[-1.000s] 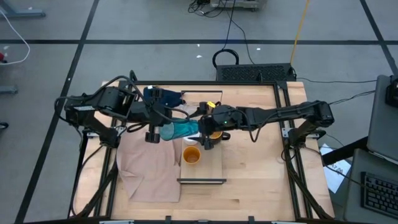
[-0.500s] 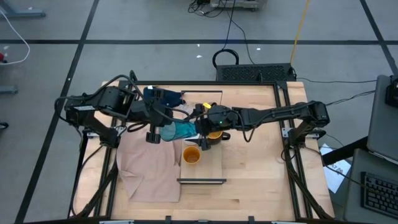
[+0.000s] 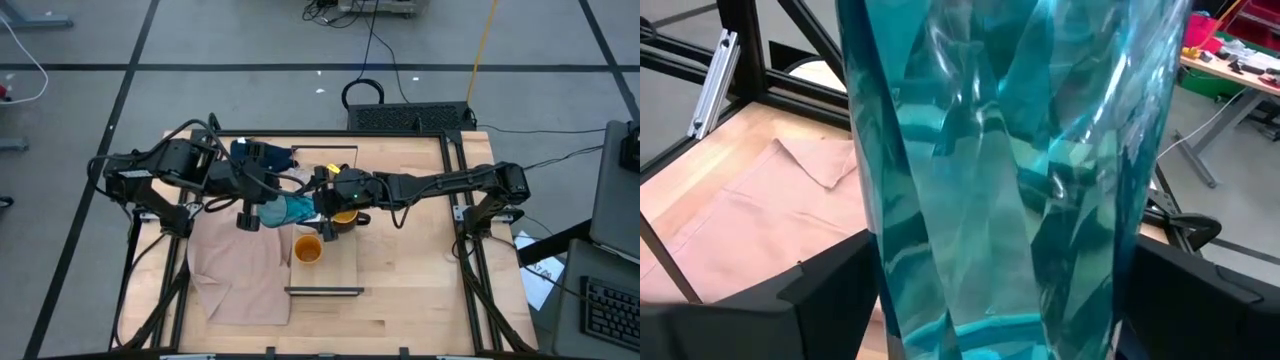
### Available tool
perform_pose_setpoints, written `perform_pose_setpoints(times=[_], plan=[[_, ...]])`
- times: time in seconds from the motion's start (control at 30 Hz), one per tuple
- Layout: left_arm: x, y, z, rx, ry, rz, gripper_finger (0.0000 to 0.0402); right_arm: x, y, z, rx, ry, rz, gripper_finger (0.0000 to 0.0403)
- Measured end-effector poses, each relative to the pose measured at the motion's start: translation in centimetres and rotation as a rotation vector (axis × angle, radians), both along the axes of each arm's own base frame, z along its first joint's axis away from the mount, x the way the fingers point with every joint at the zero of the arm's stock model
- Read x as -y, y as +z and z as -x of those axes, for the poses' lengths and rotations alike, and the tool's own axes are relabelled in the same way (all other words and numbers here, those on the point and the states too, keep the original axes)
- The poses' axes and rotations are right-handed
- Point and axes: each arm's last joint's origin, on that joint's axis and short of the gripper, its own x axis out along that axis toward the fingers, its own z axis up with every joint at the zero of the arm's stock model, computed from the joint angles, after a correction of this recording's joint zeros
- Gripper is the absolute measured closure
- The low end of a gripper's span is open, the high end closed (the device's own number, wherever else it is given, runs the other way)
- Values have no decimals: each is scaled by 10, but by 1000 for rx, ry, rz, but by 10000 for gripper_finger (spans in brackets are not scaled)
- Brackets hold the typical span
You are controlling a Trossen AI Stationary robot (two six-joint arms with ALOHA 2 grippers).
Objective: Stack small to large cups/mugs on shelf
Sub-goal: Put the transparent blue glass on the shelf
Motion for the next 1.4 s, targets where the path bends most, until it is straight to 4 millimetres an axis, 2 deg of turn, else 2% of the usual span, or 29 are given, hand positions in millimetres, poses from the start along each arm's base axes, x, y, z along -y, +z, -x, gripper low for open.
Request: perform_pose_setpoints(times=[0.13, 0.97, 1.2, 1.4], plan=[[0, 0, 0, 2, 5, 4, 398, 0, 0, 0, 1, 1, 0, 82], [-2, 1, -1, 11, 8, 14, 396, 0, 1, -1, 15, 1, 2, 82], [-3, 3, -3, 45, 19, 6, 348, -1, 1, -1, 19, 1, -4, 82], [-2, 4, -4, 55, 16, 2, 328, -1, 1, -1, 18, 3, -2, 82]])
